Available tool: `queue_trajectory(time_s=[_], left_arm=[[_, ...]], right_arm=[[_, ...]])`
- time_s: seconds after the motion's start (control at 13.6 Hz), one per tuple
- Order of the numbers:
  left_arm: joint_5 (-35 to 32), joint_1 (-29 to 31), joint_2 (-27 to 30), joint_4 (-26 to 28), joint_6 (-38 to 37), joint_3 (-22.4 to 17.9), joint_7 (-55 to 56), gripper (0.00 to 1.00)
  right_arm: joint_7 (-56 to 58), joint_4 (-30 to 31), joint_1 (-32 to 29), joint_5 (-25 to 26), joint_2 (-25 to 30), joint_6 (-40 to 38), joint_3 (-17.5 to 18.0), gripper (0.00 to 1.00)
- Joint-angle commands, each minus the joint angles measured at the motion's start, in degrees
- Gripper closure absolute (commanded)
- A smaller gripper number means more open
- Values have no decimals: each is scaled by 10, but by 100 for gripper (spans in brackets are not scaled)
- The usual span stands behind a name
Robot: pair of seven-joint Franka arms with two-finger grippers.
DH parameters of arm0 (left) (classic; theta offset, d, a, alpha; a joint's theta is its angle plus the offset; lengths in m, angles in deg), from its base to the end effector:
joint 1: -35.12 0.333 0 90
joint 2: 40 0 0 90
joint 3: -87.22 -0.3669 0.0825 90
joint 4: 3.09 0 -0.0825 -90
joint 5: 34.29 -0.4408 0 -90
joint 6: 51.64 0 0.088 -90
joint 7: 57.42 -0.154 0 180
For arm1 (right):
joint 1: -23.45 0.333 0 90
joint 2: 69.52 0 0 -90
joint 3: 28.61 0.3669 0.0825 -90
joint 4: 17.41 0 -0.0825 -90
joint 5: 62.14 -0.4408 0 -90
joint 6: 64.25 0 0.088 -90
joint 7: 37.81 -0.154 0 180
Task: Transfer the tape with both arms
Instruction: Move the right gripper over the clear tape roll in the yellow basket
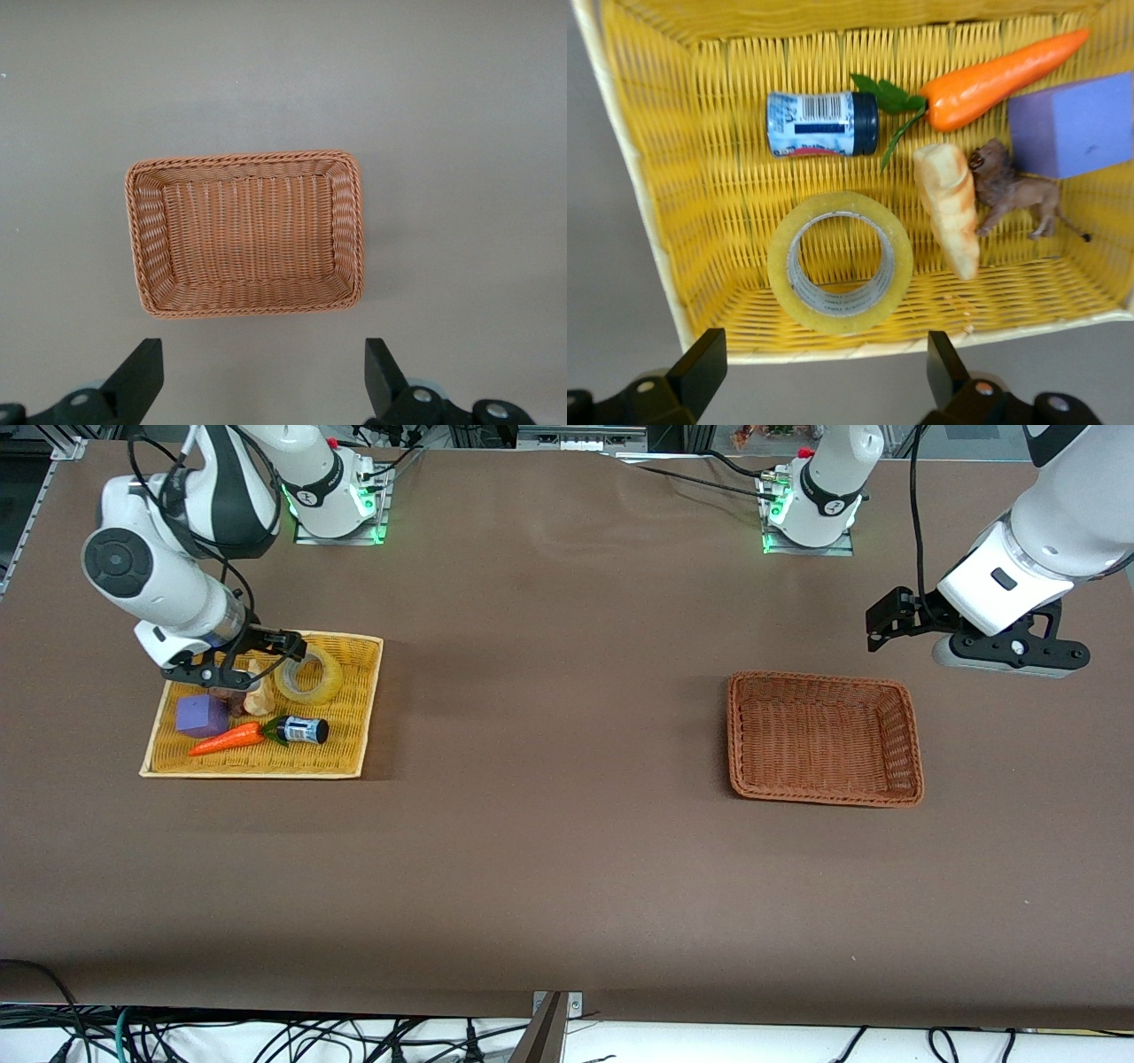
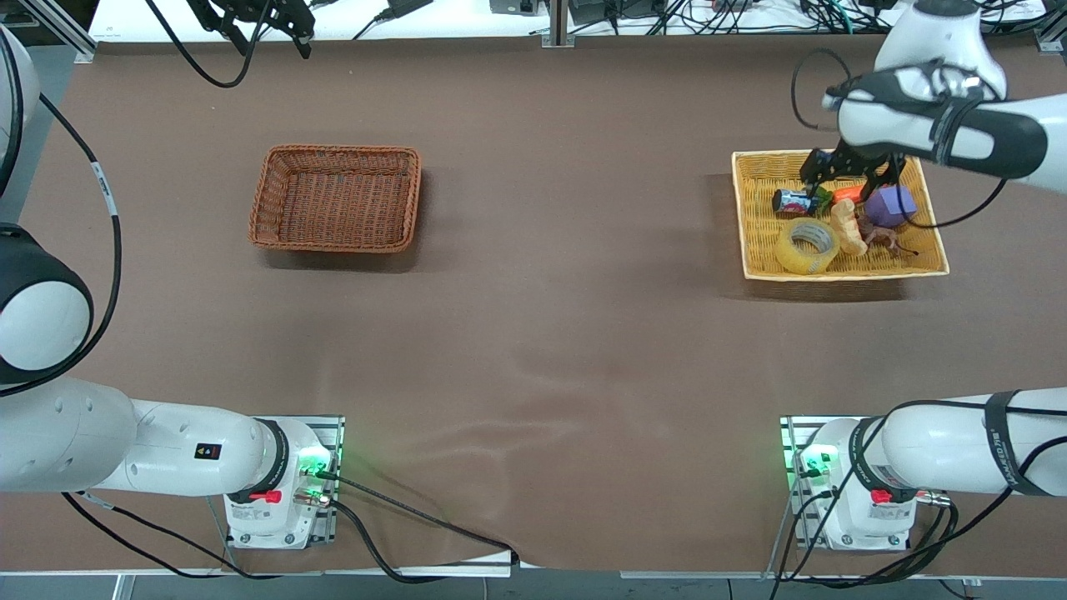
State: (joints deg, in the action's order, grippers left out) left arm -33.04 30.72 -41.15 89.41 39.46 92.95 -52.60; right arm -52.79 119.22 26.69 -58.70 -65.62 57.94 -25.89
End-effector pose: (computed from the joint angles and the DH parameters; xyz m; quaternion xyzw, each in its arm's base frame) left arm 0.6059 -0.1111 0.5948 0.9986 -0.0459 -0.0236 0.0089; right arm 0.4934 0.0463 0.2988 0.9936 -0.0603 -0.0857 0.0417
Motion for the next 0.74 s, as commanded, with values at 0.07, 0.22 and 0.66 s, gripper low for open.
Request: queue_trajectory(time_s=[0.07,0.22,0.66], left_arm=[[-15,4,2,-10,-13,1,-21,0],[-15,4,2,-10,-13,2,-21,0],[-15,5,2,-10,-13,2,-21,0]], right_arm=[[-29,40,-2,2,8,49,2,0],[-44,40,-2,2,-6,69,4,0],[-66,61,0,1,-53,150,28,0]])
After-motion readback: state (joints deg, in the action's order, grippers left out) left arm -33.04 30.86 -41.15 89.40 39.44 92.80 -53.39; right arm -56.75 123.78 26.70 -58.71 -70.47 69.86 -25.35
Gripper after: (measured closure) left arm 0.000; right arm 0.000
